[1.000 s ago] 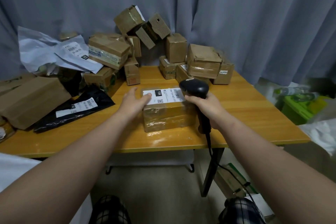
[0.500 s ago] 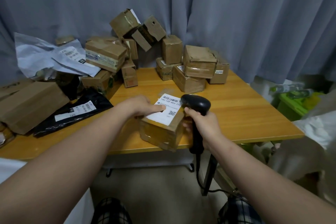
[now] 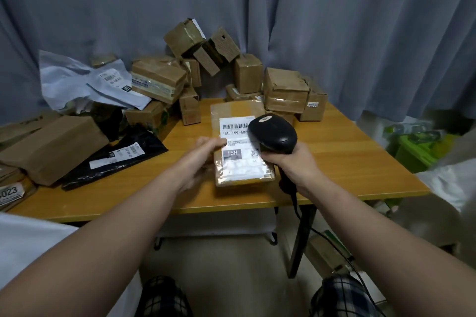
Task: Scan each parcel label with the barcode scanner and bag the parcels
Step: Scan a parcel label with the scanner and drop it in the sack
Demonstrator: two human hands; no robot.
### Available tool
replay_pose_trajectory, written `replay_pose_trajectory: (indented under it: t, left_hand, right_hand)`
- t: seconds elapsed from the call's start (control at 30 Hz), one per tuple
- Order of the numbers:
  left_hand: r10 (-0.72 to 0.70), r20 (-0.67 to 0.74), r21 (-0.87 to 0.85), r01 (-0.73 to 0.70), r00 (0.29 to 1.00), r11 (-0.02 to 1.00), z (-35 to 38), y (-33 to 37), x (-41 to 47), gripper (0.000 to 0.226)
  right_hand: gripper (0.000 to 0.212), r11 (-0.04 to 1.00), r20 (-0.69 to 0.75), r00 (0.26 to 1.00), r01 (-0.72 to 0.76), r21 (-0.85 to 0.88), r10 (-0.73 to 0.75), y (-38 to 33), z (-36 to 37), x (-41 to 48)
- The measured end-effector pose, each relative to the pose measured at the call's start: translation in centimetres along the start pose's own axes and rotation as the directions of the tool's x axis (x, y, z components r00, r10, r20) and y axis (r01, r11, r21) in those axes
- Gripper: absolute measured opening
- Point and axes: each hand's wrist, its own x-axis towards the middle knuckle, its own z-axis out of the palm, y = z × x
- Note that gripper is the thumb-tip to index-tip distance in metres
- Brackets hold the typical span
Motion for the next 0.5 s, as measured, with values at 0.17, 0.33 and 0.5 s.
replay_pose_trajectory:
  t: [0.17,0.33,0.5]
  left_hand:
    - [0.141,-0.041,0.092,-0.137,0.989,0.986,-1.7,1.1,-0.3,0.078]
    - [0.220,-0.097,0.164,-0.203,0.971,0.965,-1.9,0.7,-1.0,0.109]
    - [0.287,-0.189,0.087,-0.275,0.939,0.957,-1.4,-1.1,-2.2,0.102]
  right_hand:
    - [0.033,0.996,0.055,0.998,-0.008,-0.090,0.013,-1.2,1.0,2.0]
    - [0.025,0.956,0.050,0.994,0.106,-0.272,-0.096,-1.3,2.0,2.6]
    - [0.022,0.951,-0.024,0.988,0.139,-0.278,-0.152,0.2,1.8,-0.9]
